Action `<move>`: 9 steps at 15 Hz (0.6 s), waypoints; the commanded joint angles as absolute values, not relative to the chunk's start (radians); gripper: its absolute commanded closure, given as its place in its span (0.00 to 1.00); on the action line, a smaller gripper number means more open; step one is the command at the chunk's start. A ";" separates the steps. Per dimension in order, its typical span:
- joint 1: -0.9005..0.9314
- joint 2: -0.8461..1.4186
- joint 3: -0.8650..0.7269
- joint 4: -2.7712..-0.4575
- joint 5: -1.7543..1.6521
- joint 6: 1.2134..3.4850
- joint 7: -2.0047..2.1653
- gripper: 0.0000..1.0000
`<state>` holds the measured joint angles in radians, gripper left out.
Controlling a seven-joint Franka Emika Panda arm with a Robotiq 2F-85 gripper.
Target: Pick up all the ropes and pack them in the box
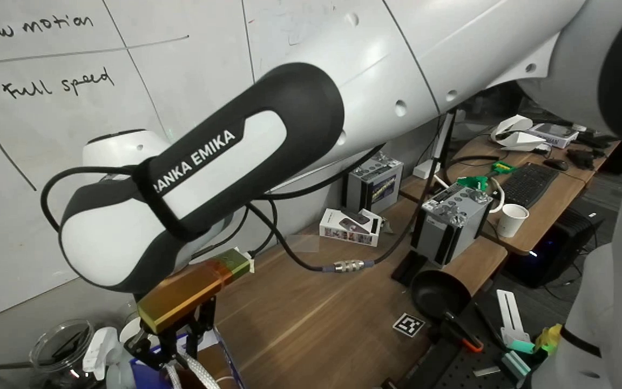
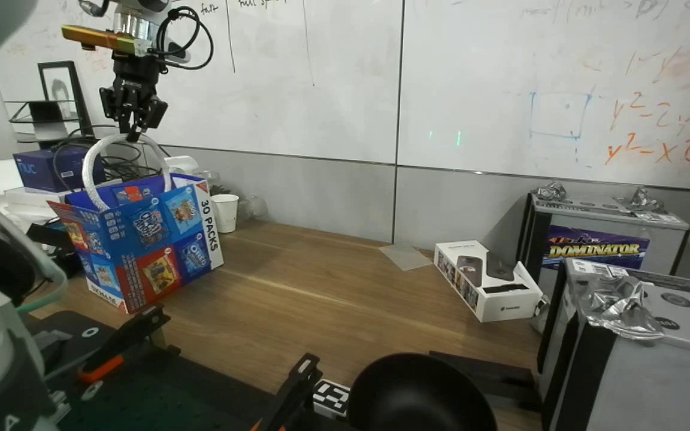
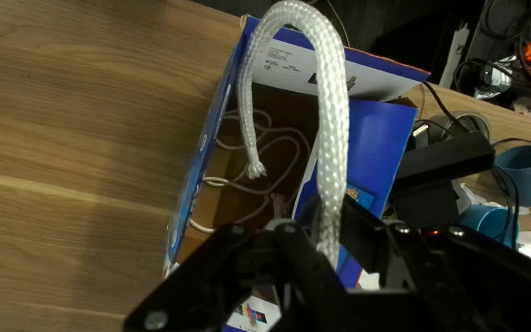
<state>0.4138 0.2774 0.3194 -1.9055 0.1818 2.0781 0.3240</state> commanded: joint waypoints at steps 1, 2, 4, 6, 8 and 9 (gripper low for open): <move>0.403 0.223 0.328 -1.963 0.204 2.105 0.282 0.58; 0.404 0.220 0.328 -1.967 0.198 2.103 0.277 0.53; 0.404 0.206 0.326 -1.980 0.189 2.097 0.277 0.38; 0.409 0.189 0.323 -1.984 0.152 2.040 0.272 0.22; 0.417 0.141 0.318 -2.014 0.081 1.951 0.302 0.07; 0.416 0.102 0.317 -2.044 0.051 1.923 0.316 0.01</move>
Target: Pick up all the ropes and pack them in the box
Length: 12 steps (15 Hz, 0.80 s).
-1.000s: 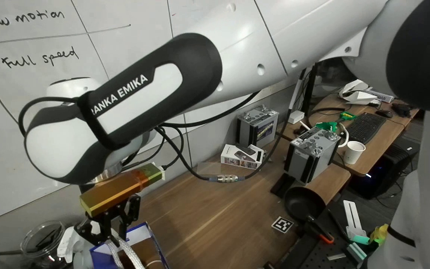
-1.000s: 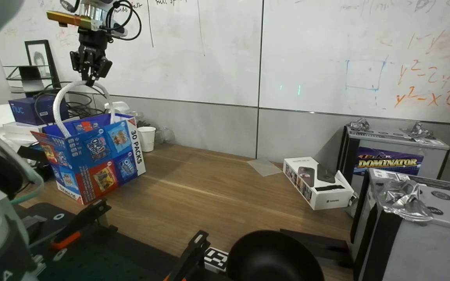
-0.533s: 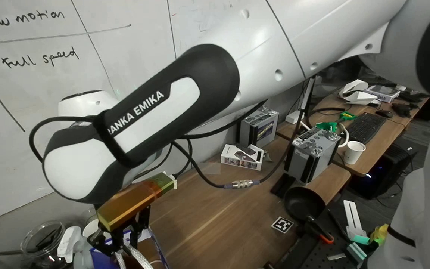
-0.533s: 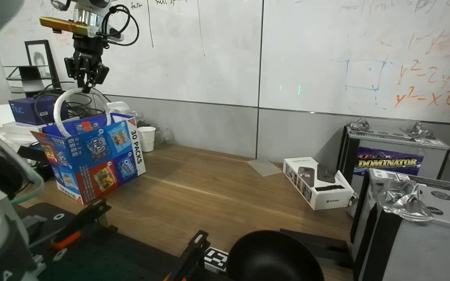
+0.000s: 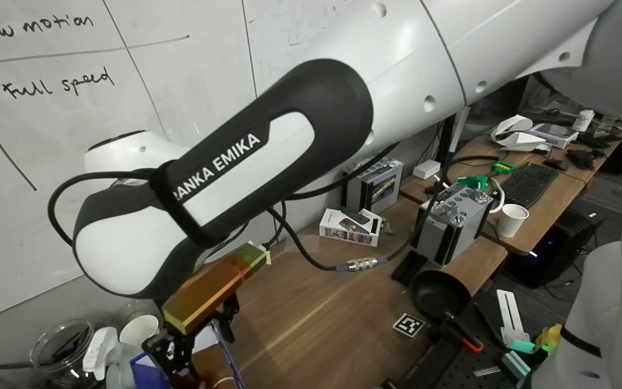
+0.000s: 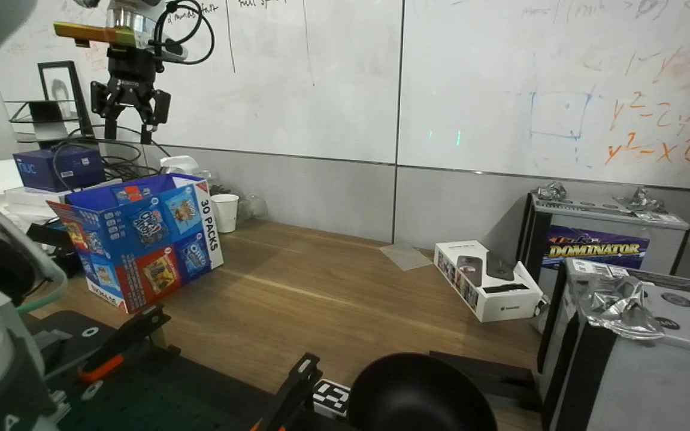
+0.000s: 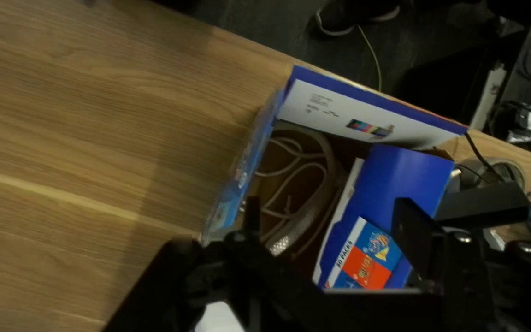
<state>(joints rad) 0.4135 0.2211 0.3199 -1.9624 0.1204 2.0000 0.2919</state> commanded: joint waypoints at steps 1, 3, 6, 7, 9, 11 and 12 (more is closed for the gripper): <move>0.416 0.055 0.316 -2.076 0.012 1.875 0.340 0.00; 0.407 -0.060 0.320 -2.164 -0.033 1.813 0.405 0.00; 0.381 -0.215 0.328 -2.273 -0.040 1.837 0.491 0.00; 0.370 -0.272 0.329 -2.311 -0.030 1.839 0.520 0.00; 0.345 -0.386 0.323 -2.384 0.007 1.839 0.558 0.00; 0.371 -0.500 0.263 -2.460 0.015 1.842 0.595 0.00; 0.373 -0.557 0.244 -2.496 0.011 1.837 0.609 0.00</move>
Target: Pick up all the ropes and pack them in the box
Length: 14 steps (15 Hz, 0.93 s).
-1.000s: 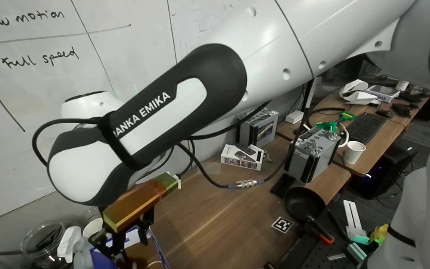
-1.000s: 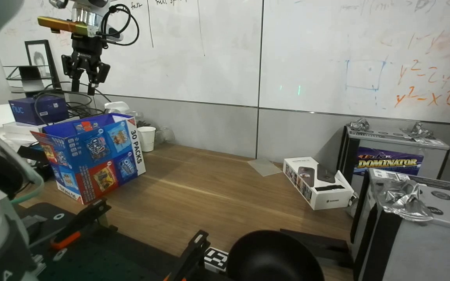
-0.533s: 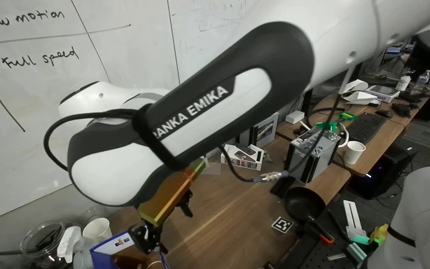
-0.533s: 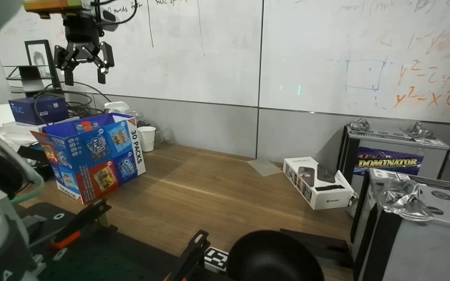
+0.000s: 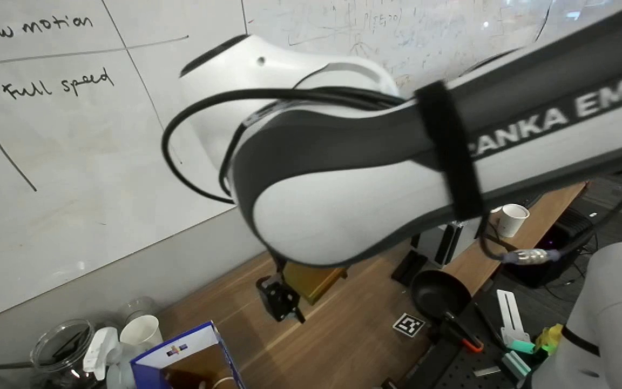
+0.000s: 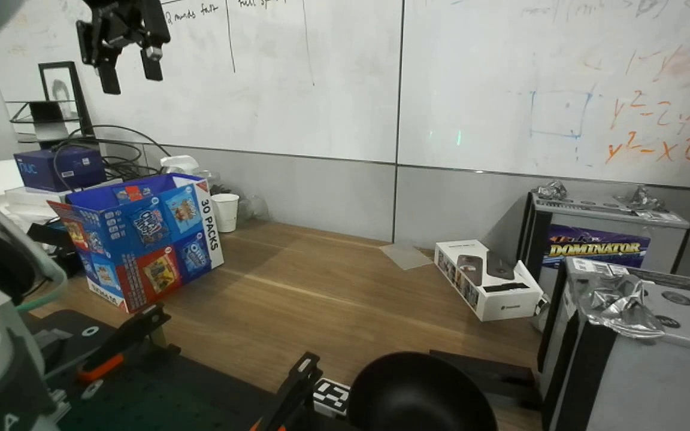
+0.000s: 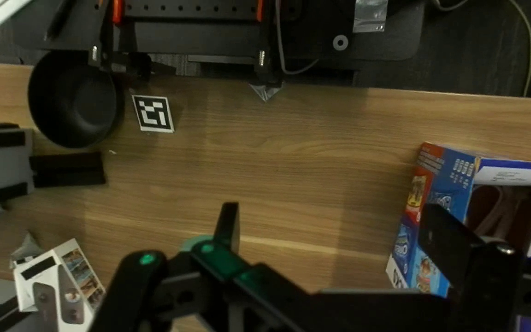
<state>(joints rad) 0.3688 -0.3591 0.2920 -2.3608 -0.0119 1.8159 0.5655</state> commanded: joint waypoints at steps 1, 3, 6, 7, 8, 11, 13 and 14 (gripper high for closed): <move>0.373 -0.612 0.223 -2.529 0.002 1.831 0.613 0.00; 0.376 -0.724 0.181 -2.597 -0.031 1.805 0.580 0.00; 0.390 -0.890 0.111 -2.698 -0.060 1.774 0.520 0.00; 0.387 -0.946 0.094 -2.733 -0.046 1.768 0.517 0.00; 0.379 -1.000 0.088 -2.766 -0.049 1.754 0.512 0.00; 0.275 -1.046 0.124 -2.748 -0.004 1.691 0.380 0.00; 0.246 -1.080 0.101 -2.768 -0.045 1.682 0.245 0.00; 0.226 -1.081 0.085 -2.767 -0.058 1.697 0.189 0.00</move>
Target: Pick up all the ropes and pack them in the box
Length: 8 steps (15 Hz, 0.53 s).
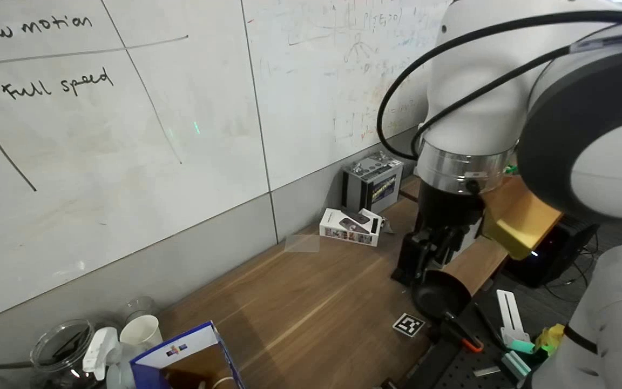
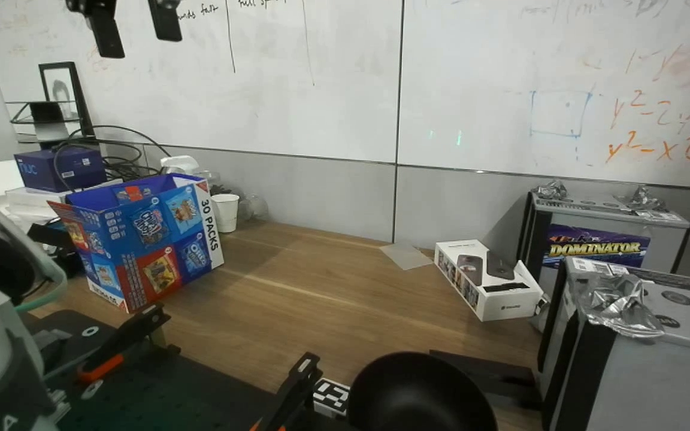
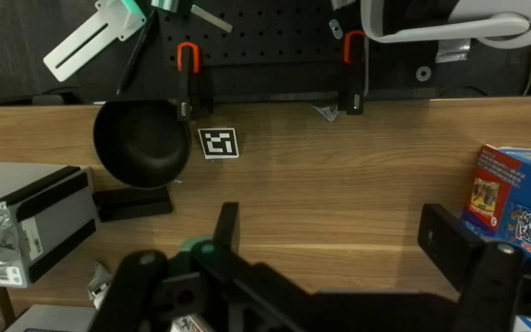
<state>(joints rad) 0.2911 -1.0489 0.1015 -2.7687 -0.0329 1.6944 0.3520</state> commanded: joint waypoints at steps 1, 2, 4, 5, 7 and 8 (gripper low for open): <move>0.203 -1.082 0.066 -2.767 -0.068 1.710 0.138 0.00; 0.184 -1.072 0.054 -2.767 -0.074 1.724 0.098 0.00; 0.153 -1.059 0.035 -2.767 -0.086 1.740 0.037 0.00; 0.140 -1.057 0.027 -2.767 -0.088 1.746 0.014 0.00; 0.120 -1.055 0.020 -2.767 -0.086 1.747 -0.014 0.00; 0.112 -1.057 0.021 -2.766 -0.084 1.746 -0.021 0.00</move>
